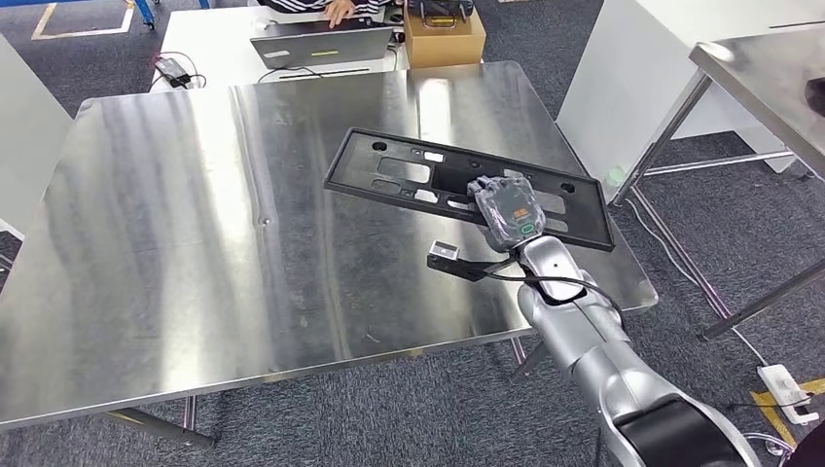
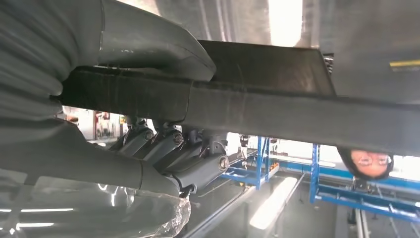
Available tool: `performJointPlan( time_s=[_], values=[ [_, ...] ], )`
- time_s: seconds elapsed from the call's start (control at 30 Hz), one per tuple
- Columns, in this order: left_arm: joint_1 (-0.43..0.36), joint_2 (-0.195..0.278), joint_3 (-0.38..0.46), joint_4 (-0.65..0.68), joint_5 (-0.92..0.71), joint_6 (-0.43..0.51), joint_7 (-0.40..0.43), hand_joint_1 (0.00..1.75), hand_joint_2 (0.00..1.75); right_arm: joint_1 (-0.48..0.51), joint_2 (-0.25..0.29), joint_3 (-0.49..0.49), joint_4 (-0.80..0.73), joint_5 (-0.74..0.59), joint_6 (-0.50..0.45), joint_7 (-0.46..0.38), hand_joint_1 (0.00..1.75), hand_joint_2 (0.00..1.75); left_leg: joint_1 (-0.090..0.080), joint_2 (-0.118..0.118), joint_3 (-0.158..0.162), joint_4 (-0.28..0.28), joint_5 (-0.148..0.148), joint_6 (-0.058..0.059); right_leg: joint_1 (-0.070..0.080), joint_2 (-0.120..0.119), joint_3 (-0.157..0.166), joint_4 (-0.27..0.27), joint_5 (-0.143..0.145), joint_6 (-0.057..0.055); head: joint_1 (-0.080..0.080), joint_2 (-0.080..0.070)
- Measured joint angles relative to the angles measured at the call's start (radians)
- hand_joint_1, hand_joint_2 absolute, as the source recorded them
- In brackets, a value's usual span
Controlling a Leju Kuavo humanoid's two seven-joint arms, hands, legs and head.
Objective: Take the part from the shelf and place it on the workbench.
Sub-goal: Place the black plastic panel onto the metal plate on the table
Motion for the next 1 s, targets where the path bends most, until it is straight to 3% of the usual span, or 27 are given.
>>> performJointPlan(
  time_s=[0.2, 0.43, 0.7, 0.97, 1.0],
  values=[
    [0.000, 0.002, 0.000, 0.000, -0.006, 0.001, 0.000, 0.00, 1.75, -0.094, 0.020, 0.049, 0.180, 0.066, -0.017, 0.014, 1.75, 1.75, -0.001, 0.001, 0.002, 0.000, 0.003, 0.005, -0.001, 0.000, 0.002, 0.000, 0.003, 0.005, 0.000, 0.000],
    [-0.003, 0.002, -0.001, 0.000, -0.008, 0.005, 0.009, 0.00, 1.75, -0.163, 0.104, 0.095, 0.323, 0.086, -0.010, -0.072, 1.75, 1.75, 0.002, 0.005, 0.006, 0.000, 0.003, 0.005, 0.002, 0.001, 0.004, 0.001, 0.003, 0.005, 0.000, 0.000],
    [-0.007, 0.002, -0.001, 0.001, -0.020, 0.005, 0.011, 0.00, 1.75, -0.167, 0.206, 0.161, 0.357, 0.067, -0.019, -0.163, 1.75, 1.75, 0.004, 0.004, 0.007, -0.001, 0.003, 0.004, 0.003, 0.000, 0.004, 0.001, 0.002, 0.004, 0.000, 0.000],
    [-0.006, 0.003, -0.001, 0.001, -0.018, 0.012, 0.011, 0.00, 1.75, -0.163, 0.242, 0.197, 0.357, 0.029, -0.039, -0.163, 1.75, 1.75, 0.003, 0.003, 0.007, -0.001, 0.003, 0.005, 0.003, 0.000, 0.004, 0.001, 0.002, 0.004, 0.000, 0.000],
    [-0.006, 0.003, -0.001, 0.001, -0.018, 0.015, 0.011, 0.00, 1.75, -0.163, 0.242, 0.198, 0.358, 0.023, -0.041, -0.160, 1.31, 1.31, 0.003, 0.003, 0.007, -0.001, 0.003, 0.005, 0.003, 0.000, 0.004, 0.001, 0.002, 0.004, 0.000, 0.000]
  ],
)
